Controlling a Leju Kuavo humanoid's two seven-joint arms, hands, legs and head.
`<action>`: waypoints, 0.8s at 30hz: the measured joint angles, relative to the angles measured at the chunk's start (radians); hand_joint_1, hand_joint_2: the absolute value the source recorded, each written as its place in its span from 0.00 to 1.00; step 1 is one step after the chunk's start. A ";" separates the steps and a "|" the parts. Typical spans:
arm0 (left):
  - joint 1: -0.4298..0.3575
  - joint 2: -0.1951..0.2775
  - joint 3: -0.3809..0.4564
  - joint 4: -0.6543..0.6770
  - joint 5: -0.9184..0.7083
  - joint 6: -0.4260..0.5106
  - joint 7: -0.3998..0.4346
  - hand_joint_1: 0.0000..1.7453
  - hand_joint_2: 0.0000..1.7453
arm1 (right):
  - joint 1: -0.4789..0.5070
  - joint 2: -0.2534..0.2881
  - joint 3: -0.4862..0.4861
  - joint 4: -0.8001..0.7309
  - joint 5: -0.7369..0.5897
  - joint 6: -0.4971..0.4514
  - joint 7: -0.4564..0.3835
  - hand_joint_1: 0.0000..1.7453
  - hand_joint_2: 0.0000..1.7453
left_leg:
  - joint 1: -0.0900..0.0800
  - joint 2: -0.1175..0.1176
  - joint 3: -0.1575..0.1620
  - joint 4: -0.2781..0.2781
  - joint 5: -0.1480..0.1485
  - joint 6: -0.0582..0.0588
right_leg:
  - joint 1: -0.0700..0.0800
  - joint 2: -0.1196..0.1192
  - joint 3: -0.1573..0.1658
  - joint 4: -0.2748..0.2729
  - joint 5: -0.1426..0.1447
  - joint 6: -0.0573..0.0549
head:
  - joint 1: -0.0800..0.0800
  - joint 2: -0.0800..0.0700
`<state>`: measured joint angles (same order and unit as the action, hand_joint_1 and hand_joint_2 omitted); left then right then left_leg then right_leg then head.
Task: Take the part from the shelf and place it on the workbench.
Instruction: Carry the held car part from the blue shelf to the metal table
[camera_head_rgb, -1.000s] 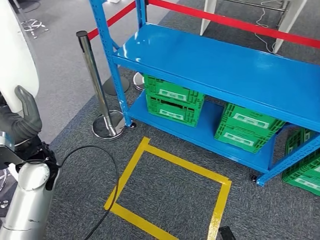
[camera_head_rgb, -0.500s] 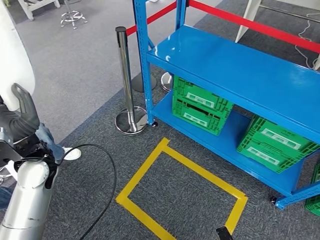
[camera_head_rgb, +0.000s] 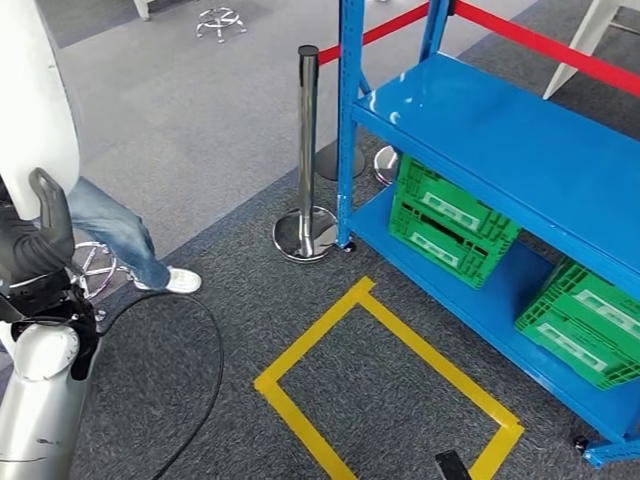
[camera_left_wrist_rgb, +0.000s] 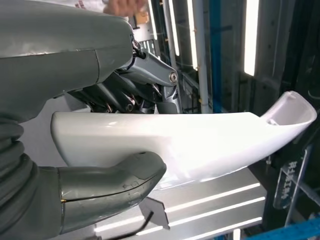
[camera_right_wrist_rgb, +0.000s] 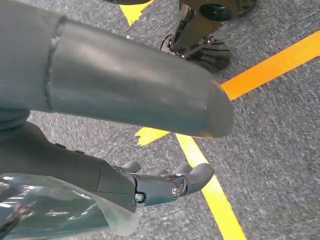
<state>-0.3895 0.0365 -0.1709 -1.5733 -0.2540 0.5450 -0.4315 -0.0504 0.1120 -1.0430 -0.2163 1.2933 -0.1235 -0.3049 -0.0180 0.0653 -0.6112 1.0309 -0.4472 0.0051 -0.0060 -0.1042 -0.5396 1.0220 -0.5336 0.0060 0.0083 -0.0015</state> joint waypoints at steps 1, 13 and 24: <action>0.002 0.002 0.004 -0.001 -0.002 -0.005 0.000 1.00 1.00 | 0.000 0.000 0.000 0.000 0.002 0.000 0.000 0.00 0.00 | -0.003 -0.004 0.001 -0.006 -0.003 0.003 | 0.002 -0.012 0.001 -0.001 -0.001 0.004 | 0.000 0.000; 0.058 0.017 0.029 -0.034 -0.011 -0.038 -0.003 1.00 1.00 | 0.000 -0.013 0.008 0.000 0.007 -0.003 -0.034 0.00 0.00 | 0.018 -0.157 0.011 -0.023 0.006 0.014 | -0.016 0.143 -0.080 0.091 0.010 0.034 | 0.006 0.000; 0.058 0.023 0.036 -0.046 -0.019 -0.052 -0.001 1.00 1.00 | 0.007 -0.017 0.006 -0.001 -0.010 -0.004 -0.023 0.00 0.00 | 0.024 -0.077 -0.135 0.264 -0.115 -0.032 | -0.011 0.077 -0.023 0.011 0.018 -0.008 | -0.004 0.000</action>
<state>-0.3312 0.0595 -0.1347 -1.6197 -0.2733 0.4927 -0.4321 -0.0430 0.0949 -1.0372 -0.2171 1.2828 -0.1278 -0.3275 0.0059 -0.0114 -0.7464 1.2946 -0.5624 -0.0266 -0.0172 -0.0268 -0.5629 1.0329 -0.5161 -0.0025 0.0046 -0.0015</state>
